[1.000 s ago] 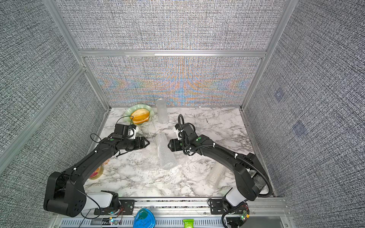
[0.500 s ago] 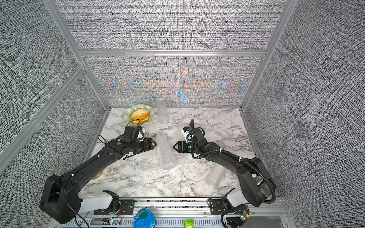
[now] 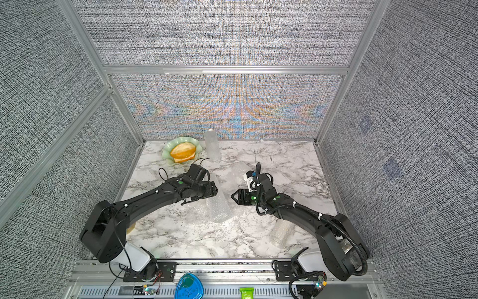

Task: Unwrap the vase from the bubble wrap
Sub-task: Unwrap the bubble wrap.

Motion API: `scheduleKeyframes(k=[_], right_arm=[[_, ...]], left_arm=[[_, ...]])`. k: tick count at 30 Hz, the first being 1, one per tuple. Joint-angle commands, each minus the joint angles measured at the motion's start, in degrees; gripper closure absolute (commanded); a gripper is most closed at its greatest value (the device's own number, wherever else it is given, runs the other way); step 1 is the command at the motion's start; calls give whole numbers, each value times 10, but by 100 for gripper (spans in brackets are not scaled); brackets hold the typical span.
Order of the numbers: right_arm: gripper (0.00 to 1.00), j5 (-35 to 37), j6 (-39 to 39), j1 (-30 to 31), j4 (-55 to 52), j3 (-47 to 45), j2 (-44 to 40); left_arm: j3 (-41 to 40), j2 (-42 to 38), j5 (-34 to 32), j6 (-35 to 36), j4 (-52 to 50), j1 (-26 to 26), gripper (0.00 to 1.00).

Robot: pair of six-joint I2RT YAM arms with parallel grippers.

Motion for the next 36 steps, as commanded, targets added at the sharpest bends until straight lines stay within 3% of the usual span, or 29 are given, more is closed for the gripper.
scheduleKeyframes(k=[1, 8, 20, 36], right_arm=[[34, 15, -17, 0, -20, 0, -4], [34, 31, -23, 2, -27, 1, -3], [33, 74, -39, 44, -36, 18, 1], [7, 183, 13, 155, 95, -47, -13]], left_arm=[[-13, 3, -13, -15, 0, 1, 27], [-22, 12, -23, -39, -40, 1, 29], [-62, -33, -12, -39, 9, 2, 29], [-124, -81, 8, -47, 29, 30, 30]])
